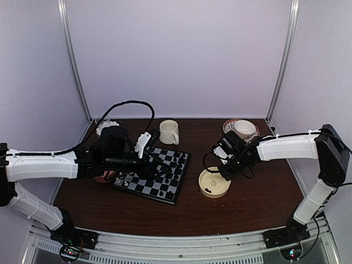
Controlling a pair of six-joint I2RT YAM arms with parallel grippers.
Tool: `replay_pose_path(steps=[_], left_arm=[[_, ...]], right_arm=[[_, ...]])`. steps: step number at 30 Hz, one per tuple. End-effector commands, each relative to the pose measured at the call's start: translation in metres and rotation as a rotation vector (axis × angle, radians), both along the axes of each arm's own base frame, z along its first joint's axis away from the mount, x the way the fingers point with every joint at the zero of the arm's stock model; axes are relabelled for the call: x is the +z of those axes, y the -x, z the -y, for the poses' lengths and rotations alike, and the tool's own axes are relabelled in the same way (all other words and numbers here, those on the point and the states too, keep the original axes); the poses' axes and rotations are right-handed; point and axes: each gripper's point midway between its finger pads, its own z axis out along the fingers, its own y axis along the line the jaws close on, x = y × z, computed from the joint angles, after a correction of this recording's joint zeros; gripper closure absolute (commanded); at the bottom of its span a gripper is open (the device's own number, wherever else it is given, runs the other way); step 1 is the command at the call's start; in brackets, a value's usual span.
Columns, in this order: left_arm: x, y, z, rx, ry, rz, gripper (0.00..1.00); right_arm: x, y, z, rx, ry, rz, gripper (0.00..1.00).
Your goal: Set up the chess pieces on the board
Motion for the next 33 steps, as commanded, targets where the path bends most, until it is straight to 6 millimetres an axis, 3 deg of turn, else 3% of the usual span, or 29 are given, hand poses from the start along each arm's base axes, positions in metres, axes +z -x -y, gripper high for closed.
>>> replay_pose_path(steps=[1,7,10,12,15,21,24,27,33], left_arm=[[0.009,-0.001,0.001,0.000,0.011,0.029,0.29],[0.007,-0.001,0.001,0.001,0.002,0.022,0.29],[0.007,-0.001,0.001,0.001,0.000,0.022,0.28],[0.007,-0.001,0.001,0.002,-0.001,0.021,0.28],[0.007,-0.001,0.001,0.003,-0.003,0.020,0.28],[0.007,-0.002,0.000,0.008,-0.004,0.024,0.29],[0.008,-0.001,-0.001,0.011,0.000,0.028,0.28],[0.008,-0.001,-0.002,0.013,0.002,0.031,0.28],[0.008,0.000,-0.002,0.008,0.004,0.028,0.29]], right_arm=[[0.001,-0.007,-0.008,-0.046,-0.140,-0.045,0.99],[-0.018,-0.011,0.000,-0.102,-0.172,-0.118,0.89],[-0.024,-0.012,0.003,-0.116,-0.177,-0.140,0.76],[-0.021,-0.012,0.004,-0.116,-0.182,-0.139,0.73],[-0.004,-0.015,0.012,-0.121,-0.159,-0.083,0.68],[0.055,-0.007,0.017,-0.053,-0.178,0.084,0.63],[0.076,0.004,0.007,0.032,-0.201,0.151,0.62],[0.079,0.017,-0.015,0.164,-0.221,0.161,0.66],[0.045,0.032,-0.044,0.296,-0.146,0.031,0.73]])
